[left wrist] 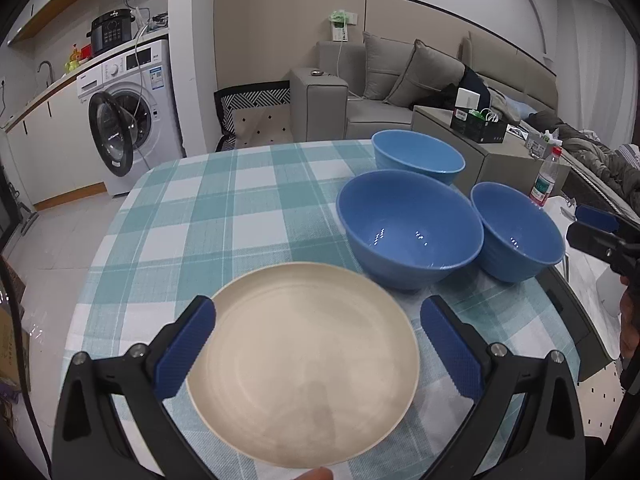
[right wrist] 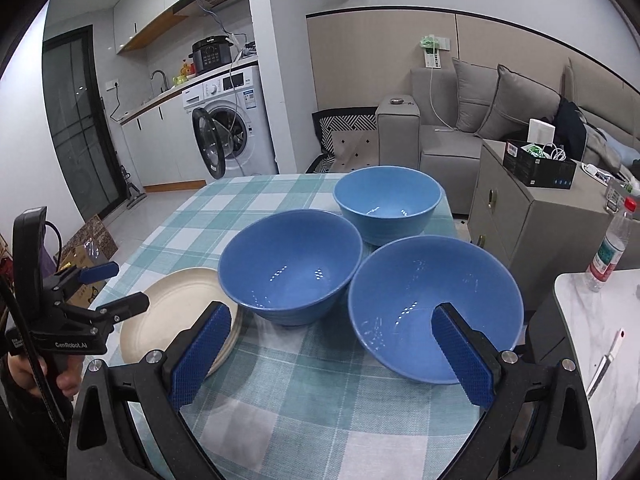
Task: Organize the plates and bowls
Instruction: 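Withdraw both open tools up and back from the stacked plates, then move both open tools forward to the large blue bowl's rim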
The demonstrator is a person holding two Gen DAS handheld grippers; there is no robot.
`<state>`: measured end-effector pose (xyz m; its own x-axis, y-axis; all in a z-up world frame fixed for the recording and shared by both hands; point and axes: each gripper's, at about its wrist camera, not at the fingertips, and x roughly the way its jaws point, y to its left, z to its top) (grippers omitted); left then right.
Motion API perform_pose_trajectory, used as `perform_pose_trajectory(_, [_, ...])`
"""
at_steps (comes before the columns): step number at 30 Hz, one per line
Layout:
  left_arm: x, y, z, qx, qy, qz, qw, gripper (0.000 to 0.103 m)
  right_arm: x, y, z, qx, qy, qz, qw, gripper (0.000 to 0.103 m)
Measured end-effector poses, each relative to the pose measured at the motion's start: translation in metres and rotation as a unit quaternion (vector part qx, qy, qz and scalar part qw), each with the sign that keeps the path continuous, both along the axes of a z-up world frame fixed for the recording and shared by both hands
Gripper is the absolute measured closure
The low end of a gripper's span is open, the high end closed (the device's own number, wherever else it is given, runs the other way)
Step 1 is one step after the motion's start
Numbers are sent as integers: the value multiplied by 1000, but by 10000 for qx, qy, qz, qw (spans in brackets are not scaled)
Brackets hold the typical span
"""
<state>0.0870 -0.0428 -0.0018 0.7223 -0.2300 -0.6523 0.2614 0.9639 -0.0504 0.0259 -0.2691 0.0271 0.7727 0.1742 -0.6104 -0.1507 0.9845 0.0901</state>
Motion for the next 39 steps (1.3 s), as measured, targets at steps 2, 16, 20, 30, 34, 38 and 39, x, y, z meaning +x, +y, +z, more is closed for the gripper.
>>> perform_pose_trajectory(2, [2,-6,5,1,-58,-73,10000,0,0,-7,1,9,-10,-34,10000,1])
perform_pose_trajectory(16, [19,-40,30,10,-230,-335,9992,0,0,-40,14,104,-44,-243,9996,1])
perform_pose_trajectory(20, [24,-42,37,-58,-261,-341,9991,0,0,-45,19,108,-97,-274,9995,1])
perform_pose_trajectory(30, [48,-41,48,-320,-198,-221,9990,0,0,-52,32,79,-248,-270,9993,1])
perform_pose_trajectory(34, [56,-41,52,-424,-187,-190,9987,0,3,-59,36,78,-284,-319,9991,1])
perform_pose_trajectory(38, [66,-42,53,-595,-95,-225,9979,0,7,-65,41,100,-327,-362,9988,1])
perform_pose_trajectory(39, [69,-43,53,-603,-85,-232,9979,0,8,-66,42,101,-336,-374,9987,1])
